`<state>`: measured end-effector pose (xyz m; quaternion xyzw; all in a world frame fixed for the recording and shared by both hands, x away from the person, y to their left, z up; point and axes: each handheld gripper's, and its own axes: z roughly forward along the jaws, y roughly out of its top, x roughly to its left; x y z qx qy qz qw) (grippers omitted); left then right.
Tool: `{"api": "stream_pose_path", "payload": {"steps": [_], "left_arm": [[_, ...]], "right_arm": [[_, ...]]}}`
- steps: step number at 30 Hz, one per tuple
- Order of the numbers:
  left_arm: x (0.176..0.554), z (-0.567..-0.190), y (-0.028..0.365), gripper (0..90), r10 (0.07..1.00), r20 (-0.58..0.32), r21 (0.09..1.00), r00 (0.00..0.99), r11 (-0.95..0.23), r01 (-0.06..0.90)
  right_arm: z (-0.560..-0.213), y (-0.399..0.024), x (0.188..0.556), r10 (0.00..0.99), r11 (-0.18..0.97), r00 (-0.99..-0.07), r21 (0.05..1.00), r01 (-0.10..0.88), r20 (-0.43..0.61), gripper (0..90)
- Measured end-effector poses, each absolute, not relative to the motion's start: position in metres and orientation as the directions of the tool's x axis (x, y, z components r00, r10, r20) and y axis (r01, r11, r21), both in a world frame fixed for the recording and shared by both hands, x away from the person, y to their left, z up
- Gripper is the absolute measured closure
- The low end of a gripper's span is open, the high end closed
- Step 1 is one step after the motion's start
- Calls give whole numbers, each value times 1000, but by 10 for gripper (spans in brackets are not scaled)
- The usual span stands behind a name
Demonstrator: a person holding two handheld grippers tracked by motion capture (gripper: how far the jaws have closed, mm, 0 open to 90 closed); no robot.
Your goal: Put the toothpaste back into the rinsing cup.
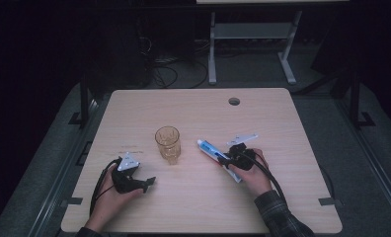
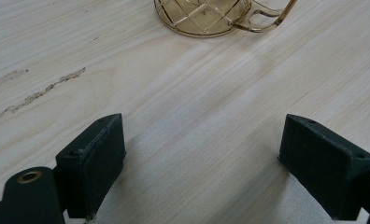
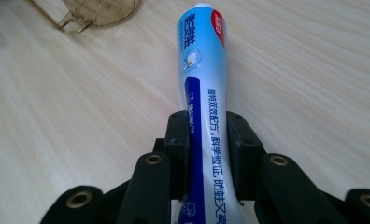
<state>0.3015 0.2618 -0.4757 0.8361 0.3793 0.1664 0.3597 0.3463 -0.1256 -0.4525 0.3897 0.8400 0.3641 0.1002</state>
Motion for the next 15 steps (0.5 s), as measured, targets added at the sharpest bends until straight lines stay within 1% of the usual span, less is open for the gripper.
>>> {"api": "stream_pose_path", "payload": {"steps": [6,13,14,15], "left_arm": [[301,-476,262,133,754,6,727,657,-454,514],[301,-476,262,133,754,5,727,657,-453,516],[301,-476,262,133,755,3,728,656,-452,516],[301,-476,262,133,753,6,727,658,-455,514]], "right_arm": [[-453,-137,332,719,441,-685,686,579,116,719],[-457,-143,327,713,445,-691,687,574,116,698],[-456,-144,326,713,446,-693,690,569,111,689],[-454,-146,324,713,433,-692,705,562,113,619]]}}
